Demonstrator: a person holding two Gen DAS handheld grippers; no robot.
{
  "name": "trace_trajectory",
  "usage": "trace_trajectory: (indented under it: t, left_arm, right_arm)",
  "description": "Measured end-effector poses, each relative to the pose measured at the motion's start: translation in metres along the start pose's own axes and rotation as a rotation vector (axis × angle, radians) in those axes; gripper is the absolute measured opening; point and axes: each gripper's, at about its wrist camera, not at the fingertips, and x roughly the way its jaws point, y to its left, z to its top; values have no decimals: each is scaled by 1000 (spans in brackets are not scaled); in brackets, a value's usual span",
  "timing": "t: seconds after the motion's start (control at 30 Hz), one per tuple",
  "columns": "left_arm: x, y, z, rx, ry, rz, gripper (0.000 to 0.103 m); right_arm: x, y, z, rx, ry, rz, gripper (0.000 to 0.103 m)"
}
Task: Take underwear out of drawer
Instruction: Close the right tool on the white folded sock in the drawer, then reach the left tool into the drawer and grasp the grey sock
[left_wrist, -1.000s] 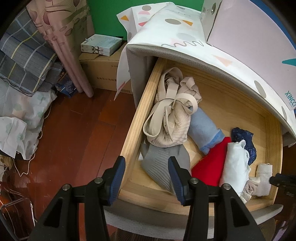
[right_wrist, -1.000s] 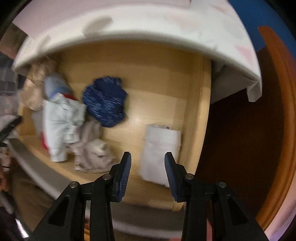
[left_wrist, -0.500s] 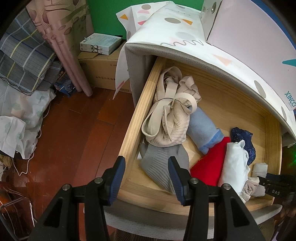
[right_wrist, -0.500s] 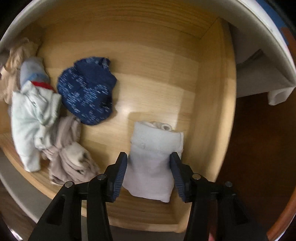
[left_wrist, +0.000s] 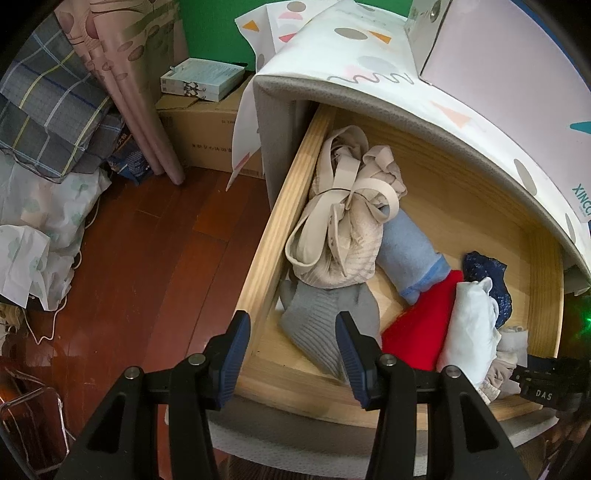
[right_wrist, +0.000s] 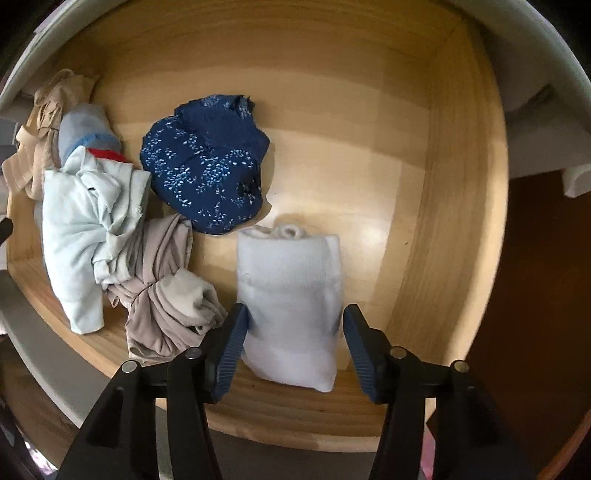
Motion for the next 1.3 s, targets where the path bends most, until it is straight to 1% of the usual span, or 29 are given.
trace_trajectory:
  t: [0.07,0.2,0.33,0.37,0.4,0.47,0.6,0.67,0.77,0.87,0.9,1.0,1.1,1.3]
  left_arm:
    - [1,0,0,0,5,-1,49]
    - [1,-1,0,7,7,-1,50]
    - [2,-3,1,24,18,-20,52]
    - [4,-4,2,25,25,-27,52]
    - [6,-5,2,35,44,-37,52]
    - [11,-8,2,41,81,-45,52]
    - [13,-16,1,51,88,-28,52]
    - [14,-22,2,55,109,-45,52]
    - [20,-32,4,47,157,-95,52]
    - [27,-39,8,32,186,-113,52]
    - [29,-41,9,27,190,-114,52]
    - [42,-43,12,4,229,-108,52]
    - [53,-46,14,-7,260,-103,52]
    - [74,-48,19,-17,301,-54,52]
  right_arm:
    - [7,-9,9,3,14,11,54]
    - [15,-9,14,-7,13,11,54]
    - [20,0,13,5,6,-8,48]
    - [18,2,14,11,5,-25,46]
    - [21,-4,5,13,4,-38,46]
    - [21,-6,2,15,-2,-64,44]
    - [24,-10,-7,24,-7,-91,43]
    - [25,-13,-11,30,-16,-103,43]
    - [24,-14,-14,37,-28,-97,43]
    - [16,-18,-22,33,-35,-89,43]
    - [4,-22,-26,31,-35,-90,43]
    - [-4,-23,-29,32,-38,-80,43]
    - [-7,-23,-25,31,-39,-73,43]
    - [-7,-20,-24,27,-39,-64,44]
